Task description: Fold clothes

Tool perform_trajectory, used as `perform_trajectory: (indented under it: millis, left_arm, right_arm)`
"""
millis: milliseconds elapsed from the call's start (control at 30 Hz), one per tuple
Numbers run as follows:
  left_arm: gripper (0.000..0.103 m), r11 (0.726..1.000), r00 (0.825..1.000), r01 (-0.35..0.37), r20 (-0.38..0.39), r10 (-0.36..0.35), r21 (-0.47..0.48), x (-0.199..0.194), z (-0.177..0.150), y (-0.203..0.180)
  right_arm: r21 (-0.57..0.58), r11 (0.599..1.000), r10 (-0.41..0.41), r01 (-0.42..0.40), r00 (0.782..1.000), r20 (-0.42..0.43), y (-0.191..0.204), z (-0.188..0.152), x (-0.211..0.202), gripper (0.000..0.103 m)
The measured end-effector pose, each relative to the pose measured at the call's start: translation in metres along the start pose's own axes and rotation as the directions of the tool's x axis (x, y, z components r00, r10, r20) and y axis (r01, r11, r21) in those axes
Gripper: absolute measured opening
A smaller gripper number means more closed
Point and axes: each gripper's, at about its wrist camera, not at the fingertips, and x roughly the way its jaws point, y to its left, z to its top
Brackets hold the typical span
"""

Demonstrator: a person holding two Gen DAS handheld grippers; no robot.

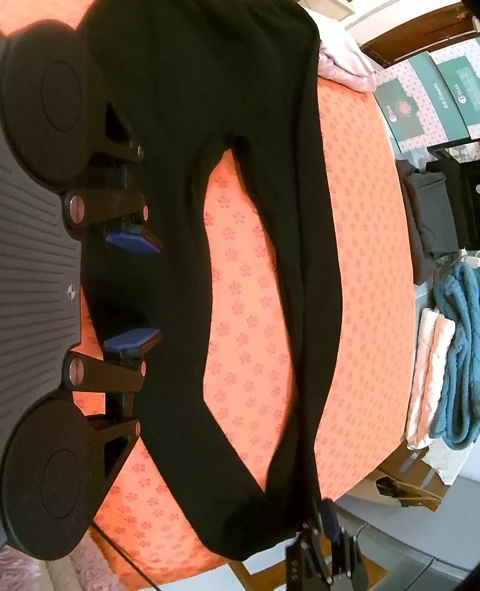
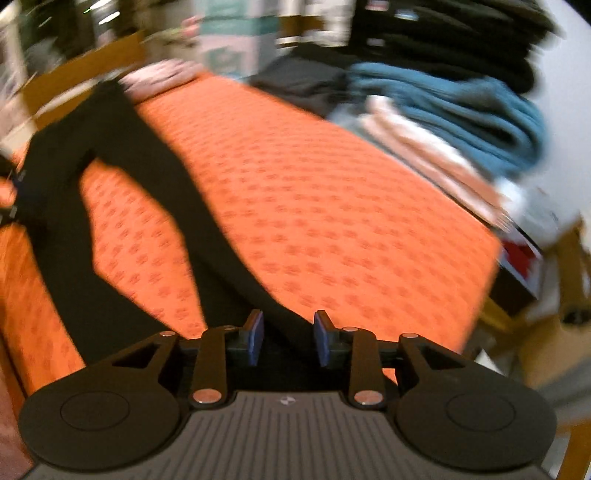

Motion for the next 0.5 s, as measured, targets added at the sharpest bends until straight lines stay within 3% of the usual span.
perform_trajectory:
  millis: [33, 100, 233, 500]
  left_arm:
    - [0.048, 1.000, 1.000, -0.002, -0.001, 0.002, -0.006, 0.000, -0.001, 0.001]
    - [0.048, 1.000, 1.000, -0.006, -0.002, 0.006, -0.019, -0.001, -0.003, 0.003]
    - [0.048, 0.999, 1.000, -0.015, -0.005, 0.015, -0.044, -0.003, -0.006, 0.007]
    - [0.048, 0.998, 1.000, -0.025, -0.006, 0.025, -0.062, -0.004, -0.010, 0.011]
  right_arm:
    - [-0.042, 0.999, 0.001, -0.002, 1.000, -0.011, 0.003, 0.002, 0.005, 0.033]
    - [-0.055, 0.998, 0.006, -0.007, 1.000, -0.023, -0.001, 0.008, 0.014, 0.003]
    - [0.000, 1.000, -0.010, 0.010, 1.000, -0.027, -0.022, 0.021, 0.027, 0.002]
    - [0.229, 0.948, -0.206, 0.221, 0.975, -0.085, -0.069, 0.021, 0.045, 0.006]
